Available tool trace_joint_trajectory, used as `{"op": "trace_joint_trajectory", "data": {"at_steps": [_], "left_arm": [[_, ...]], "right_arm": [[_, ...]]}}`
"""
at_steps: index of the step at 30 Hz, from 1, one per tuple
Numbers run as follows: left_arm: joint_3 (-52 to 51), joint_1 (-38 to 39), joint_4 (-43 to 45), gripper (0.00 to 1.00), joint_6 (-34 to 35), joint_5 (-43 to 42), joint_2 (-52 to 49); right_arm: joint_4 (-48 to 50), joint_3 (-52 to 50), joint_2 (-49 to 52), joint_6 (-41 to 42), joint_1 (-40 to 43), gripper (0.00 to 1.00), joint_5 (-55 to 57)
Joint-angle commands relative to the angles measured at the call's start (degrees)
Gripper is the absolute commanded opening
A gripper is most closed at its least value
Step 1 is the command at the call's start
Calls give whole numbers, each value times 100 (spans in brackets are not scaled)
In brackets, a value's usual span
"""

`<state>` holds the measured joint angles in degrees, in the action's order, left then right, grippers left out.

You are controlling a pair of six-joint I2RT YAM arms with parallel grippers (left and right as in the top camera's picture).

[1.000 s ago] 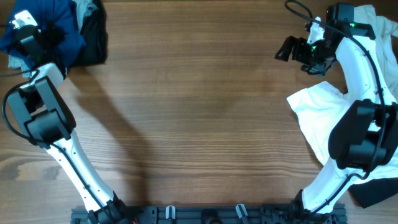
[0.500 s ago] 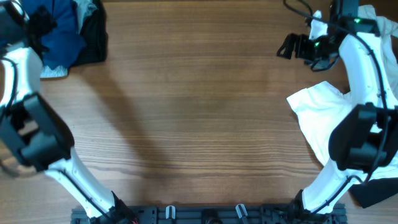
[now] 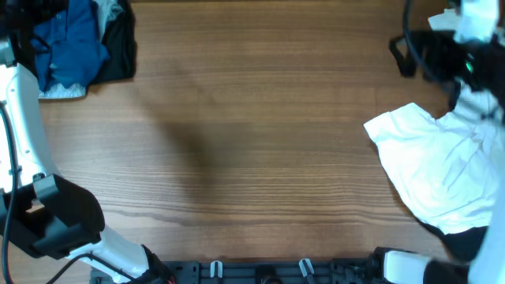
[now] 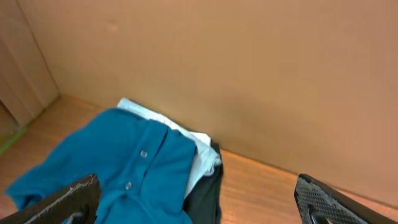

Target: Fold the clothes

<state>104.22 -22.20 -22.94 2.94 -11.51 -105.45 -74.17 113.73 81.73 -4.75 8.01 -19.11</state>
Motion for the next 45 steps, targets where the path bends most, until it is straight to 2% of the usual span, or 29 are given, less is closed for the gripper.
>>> {"op": "trace_joint_trajectory", "data": {"at_steps": [1, 8, 13, 18, 20, 23, 25, 31, 40, 43, 45], "left_arm": [[-11, -13, -107, 100, 74, -109, -63], [-11, -13, -439, 100, 74, -109, -63], [-11, -15, -540, 100, 74, -109, -63], [-11, -13, -540, 100, 74, -109, -63], [-11, -15, -540, 100, 74, -109, -63], [-11, -13, -540, 100, 74, -109, -63], [-11, -15, -540, 100, 74, -109, -63], [-11, -15, -540, 100, 74, -109, -63], [-11, -15, -540, 100, 74, -109, -63], [-11, -13, -540, 100, 74, -109, -63], [-11, -15, -540, 100, 74, -107, -63]], "right_arm": [[-101, 48, -505, -127, -22, 100, 245], [-111, 48, -951, -125, -22, 100, 245], [-160, 48, -951, -127, -22, 100, 243], [-68, 26, -828, -125, -24, 100, -221], [105, -26, -785, -125, -76, 100, -326], [970, -481, -1008, -323, -400, 100, -293], [1661, -1025, -1305, -599, -603, 100, -297], [3637, -3563, -2599, -577, -667, 100, -245], [6655, -7982, -5047, -352, -667, 100, -50], [7405, -9232, -5963, -70, -667, 100, 122], [7597, -9656, -6380, -66, -667, 100, 177]]}}
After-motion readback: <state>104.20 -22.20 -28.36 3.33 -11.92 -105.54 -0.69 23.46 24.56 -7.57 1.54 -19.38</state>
